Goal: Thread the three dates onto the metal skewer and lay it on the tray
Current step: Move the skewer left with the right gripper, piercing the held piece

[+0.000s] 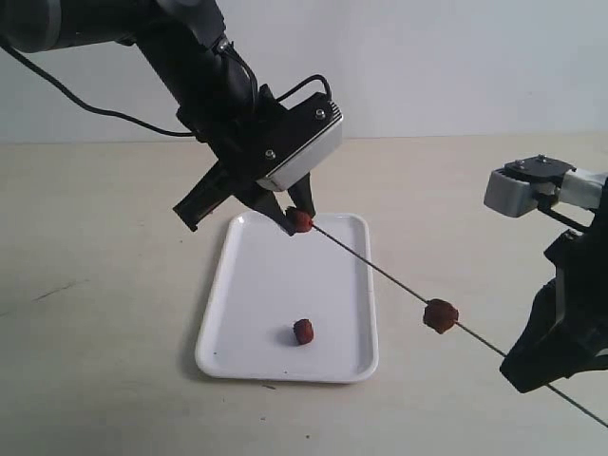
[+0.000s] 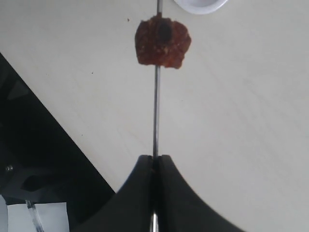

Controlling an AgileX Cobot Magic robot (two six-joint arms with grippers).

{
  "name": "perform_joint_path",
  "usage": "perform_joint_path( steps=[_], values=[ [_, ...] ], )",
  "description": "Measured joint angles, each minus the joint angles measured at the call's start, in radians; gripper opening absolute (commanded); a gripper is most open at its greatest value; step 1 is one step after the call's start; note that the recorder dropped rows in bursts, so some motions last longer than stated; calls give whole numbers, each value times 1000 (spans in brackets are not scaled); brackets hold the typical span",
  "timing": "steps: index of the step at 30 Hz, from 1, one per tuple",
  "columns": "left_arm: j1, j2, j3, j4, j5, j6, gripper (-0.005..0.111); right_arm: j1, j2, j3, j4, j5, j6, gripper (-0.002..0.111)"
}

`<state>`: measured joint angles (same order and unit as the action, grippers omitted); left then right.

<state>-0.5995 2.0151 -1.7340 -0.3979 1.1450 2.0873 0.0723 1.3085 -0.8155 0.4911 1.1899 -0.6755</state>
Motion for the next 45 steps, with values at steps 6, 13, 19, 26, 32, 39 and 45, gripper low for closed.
perform_joint_path(
  steps=[6,13,19,26,32,39,45],
  values=[
    [0,0,0,-8,0,0,27,0,0,0,48,-2,-40,0],
    [0,0,0,-10,0,2,27,0,4,0,52,-9,-46,0],
    [0,0,0,-12,0,2,27,0,63,0,63,-21,-52,0],
    [0,0,0,-12,0,2,27,0,117,-16,87,-38,-77,0],
    [-2,0,0,-16,-2,6,27,0,167,-92,87,-20,-80,0],
    [-11,0,0,-42,-4,6,27,0,234,-162,108,0,-85,0],
    [-11,0,0,-44,-6,6,27,0,294,-206,165,2,-116,0]
  ],
)
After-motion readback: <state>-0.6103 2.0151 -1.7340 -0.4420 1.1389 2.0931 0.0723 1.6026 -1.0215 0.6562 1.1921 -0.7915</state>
